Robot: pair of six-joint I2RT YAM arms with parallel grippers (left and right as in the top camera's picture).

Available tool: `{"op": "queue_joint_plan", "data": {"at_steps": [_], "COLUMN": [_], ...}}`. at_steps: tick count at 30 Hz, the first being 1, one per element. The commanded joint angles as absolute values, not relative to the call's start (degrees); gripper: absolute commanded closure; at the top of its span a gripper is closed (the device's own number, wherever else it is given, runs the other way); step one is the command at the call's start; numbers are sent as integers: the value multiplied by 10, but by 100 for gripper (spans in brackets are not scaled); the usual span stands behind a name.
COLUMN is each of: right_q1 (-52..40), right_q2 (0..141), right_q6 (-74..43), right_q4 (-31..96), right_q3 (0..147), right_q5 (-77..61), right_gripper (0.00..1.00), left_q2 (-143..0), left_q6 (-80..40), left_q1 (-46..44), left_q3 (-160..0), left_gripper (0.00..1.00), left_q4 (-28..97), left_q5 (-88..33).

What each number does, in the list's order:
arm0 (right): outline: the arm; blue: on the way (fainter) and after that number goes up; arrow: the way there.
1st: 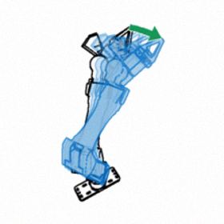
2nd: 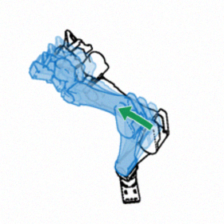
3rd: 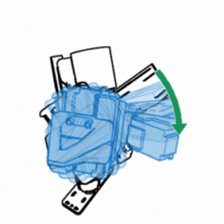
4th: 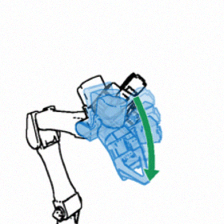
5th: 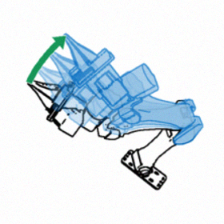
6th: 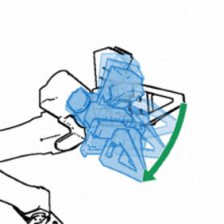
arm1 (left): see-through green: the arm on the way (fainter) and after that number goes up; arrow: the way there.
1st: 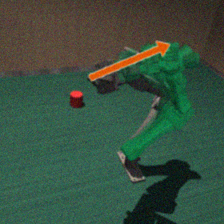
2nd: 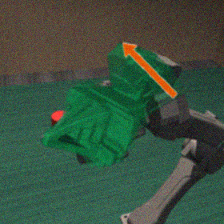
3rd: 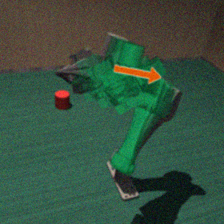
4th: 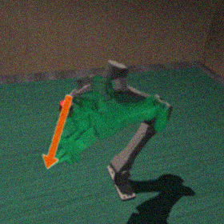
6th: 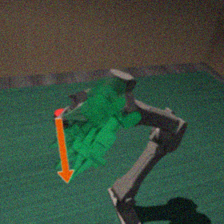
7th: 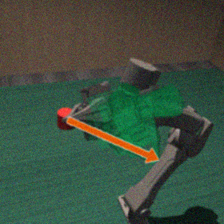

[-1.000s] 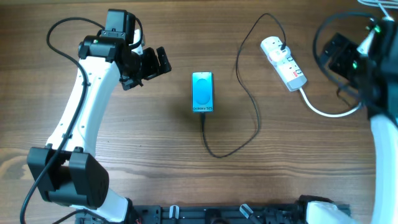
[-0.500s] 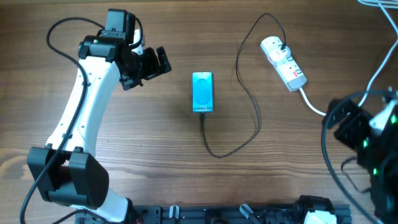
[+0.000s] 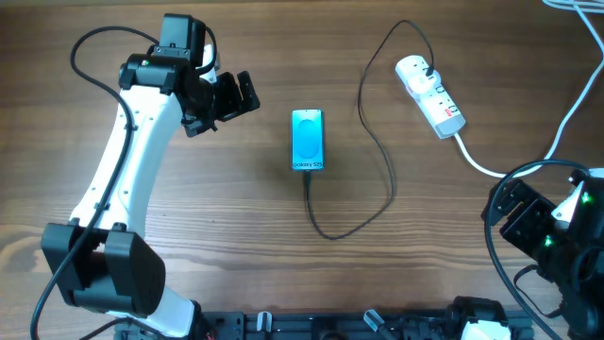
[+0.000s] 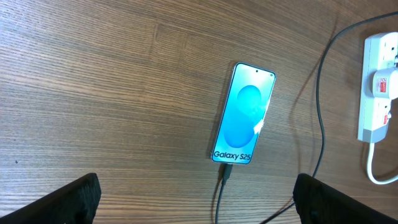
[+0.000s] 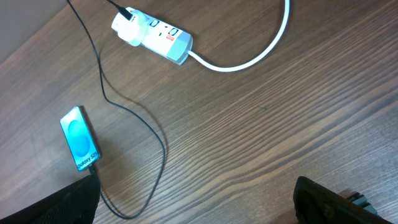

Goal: Plug charger to phone and switch on socket

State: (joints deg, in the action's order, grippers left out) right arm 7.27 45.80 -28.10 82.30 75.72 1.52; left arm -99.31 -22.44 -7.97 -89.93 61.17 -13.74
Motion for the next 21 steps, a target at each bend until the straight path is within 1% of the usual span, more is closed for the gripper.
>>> {"op": "queue_joint_plan", "data": {"at_steps": [1, 8, 14, 19, 21], "right_q1": [69, 69, 67, 28, 7], "right_q2": [459, 459, 431, 381, 347], "right_q6": [-284, -266, -195, -179, -166], "right_q4": [824, 823, 790, 755, 715], "right_q3": [754, 753, 753, 751, 725], "right_q5": [22, 17, 3, 2, 1], "right_gripper": [0, 0, 0, 0, 0], "left_q2": [-995, -995, -995, -995, -995], "left_q6": [-230, -230, -230, -230, -230], "left_q1": [-79, -79, -79, -79, -79], "left_q3": [-900, -900, -900, -900, -900], "left_gripper": [0, 0, 0, 0, 0], "left_q4": [611, 611, 611, 611, 611], "left_q5": [-134, -134, -134, -134, -134]}}
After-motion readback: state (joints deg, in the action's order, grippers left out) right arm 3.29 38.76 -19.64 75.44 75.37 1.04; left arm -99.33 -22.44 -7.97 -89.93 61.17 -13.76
